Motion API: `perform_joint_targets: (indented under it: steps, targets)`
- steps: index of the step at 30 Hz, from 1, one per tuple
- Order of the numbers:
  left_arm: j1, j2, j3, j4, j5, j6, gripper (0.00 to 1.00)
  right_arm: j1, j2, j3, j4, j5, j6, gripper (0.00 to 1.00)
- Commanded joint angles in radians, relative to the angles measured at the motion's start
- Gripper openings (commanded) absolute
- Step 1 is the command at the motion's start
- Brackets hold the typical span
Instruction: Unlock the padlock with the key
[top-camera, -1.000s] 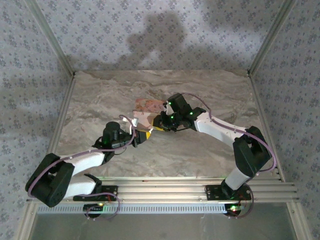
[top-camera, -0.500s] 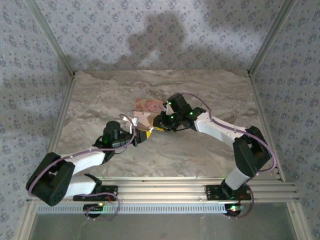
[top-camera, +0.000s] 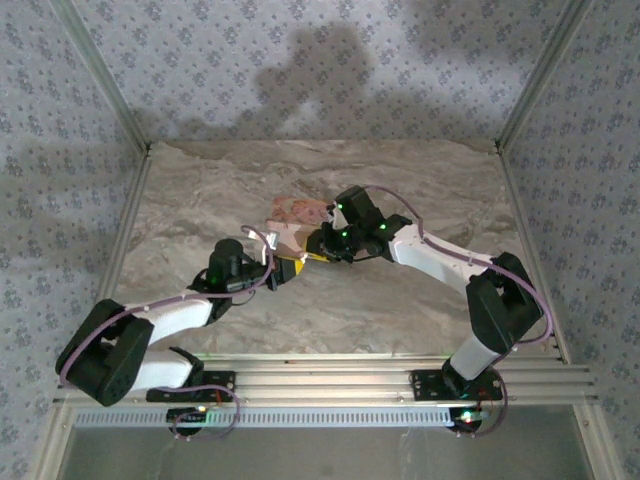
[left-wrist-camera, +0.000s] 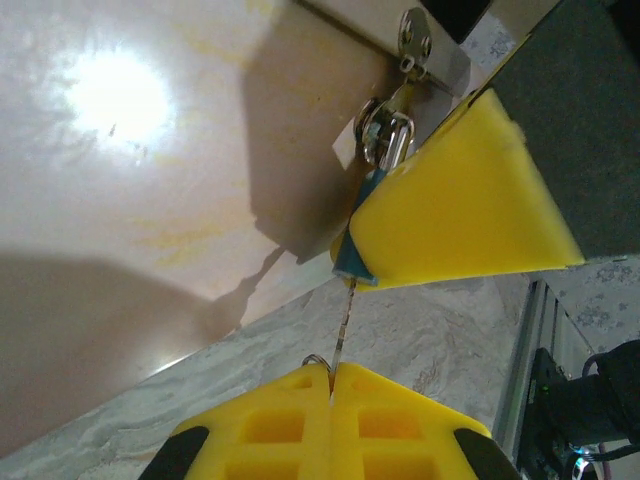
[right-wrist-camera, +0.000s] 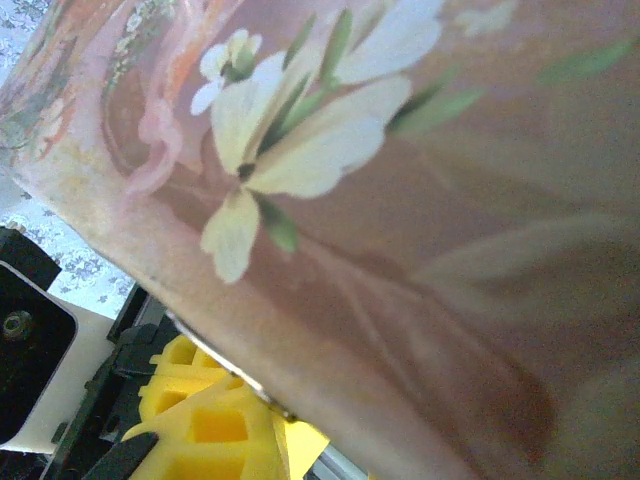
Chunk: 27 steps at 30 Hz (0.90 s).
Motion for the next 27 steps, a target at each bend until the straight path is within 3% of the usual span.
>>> perform_joint_targets:
  steps: [1,22,27]
  targets:
    - [-0.005,0.011,0.039,0.079,0.023,-0.014,0.0,0.009,-0.033,0.005,0.04,-0.026,0.012,0.0]
    - [0.017,0.162,0.059,0.336,0.081,-0.143,0.0,0.027,-0.025,-0.053,0.048,-0.032,-0.003,0.0]
    - [0.017,0.239,0.023,0.486,0.096,-0.204,0.0,0.046,0.001,-0.091,0.102,-0.021,0.012,0.0]
